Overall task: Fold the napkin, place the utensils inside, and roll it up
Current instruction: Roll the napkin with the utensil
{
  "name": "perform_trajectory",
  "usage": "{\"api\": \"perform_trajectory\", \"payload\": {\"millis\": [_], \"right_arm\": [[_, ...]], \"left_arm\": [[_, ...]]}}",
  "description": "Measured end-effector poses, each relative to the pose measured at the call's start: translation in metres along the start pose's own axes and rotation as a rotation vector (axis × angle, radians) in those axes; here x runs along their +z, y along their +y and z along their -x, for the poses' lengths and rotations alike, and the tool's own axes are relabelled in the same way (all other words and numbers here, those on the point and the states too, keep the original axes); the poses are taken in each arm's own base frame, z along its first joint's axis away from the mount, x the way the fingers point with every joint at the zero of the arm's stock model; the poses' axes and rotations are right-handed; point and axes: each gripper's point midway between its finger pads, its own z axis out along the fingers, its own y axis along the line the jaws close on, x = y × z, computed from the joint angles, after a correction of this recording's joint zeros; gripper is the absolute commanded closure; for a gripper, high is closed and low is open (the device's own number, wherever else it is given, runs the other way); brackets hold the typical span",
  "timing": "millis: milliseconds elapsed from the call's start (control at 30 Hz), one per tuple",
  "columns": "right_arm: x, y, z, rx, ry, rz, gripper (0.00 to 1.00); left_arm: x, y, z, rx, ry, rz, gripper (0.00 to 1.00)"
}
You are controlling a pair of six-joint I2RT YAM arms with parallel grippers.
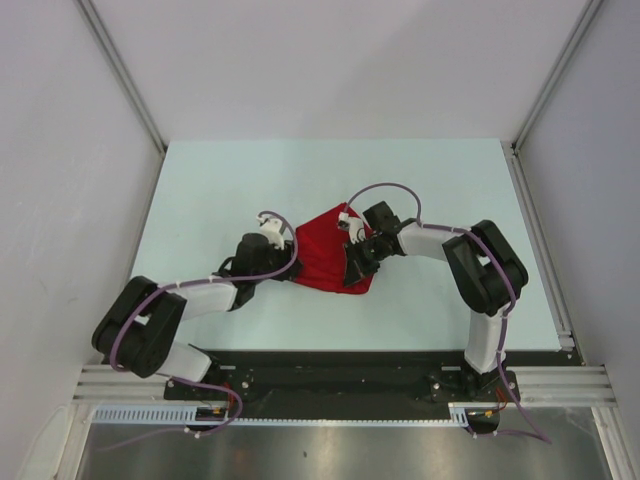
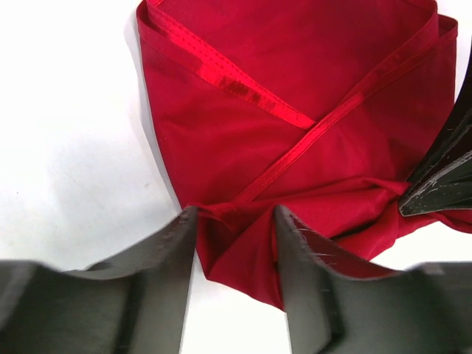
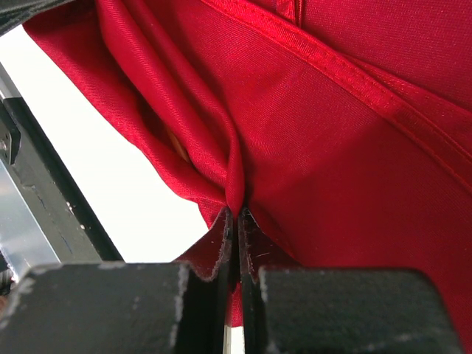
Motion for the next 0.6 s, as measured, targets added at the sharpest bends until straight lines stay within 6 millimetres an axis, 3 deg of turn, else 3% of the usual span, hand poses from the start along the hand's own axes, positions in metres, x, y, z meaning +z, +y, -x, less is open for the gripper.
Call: {"api": "perform_trajectory", "payload": {"millis": [233,400,467,600], "right_arm": [[0.000,0.000,0.000,0.002,0.001,0.003,1.00],[0.000,0.000,0.000,0.016,0.001,0.011,1.00],[0.000,0.000,0.000,0.024,-0.001,0.016,0.93],[-0.002,0.001,0.001,0.053,-0.014,0.043,0.54]], "left_arm": [[0.003,-0.001,-0.005,0.011,0.014,-0.005,0.69],[0.005,-0.003,-0.009,0.010,0.033,-0.011,1.00],[0.006,-0.003,-0.009,0.008,0.043,-0.008,1.00],[0.010,0.000,-0.016,0.003,0.095,0.014,1.00]]}}
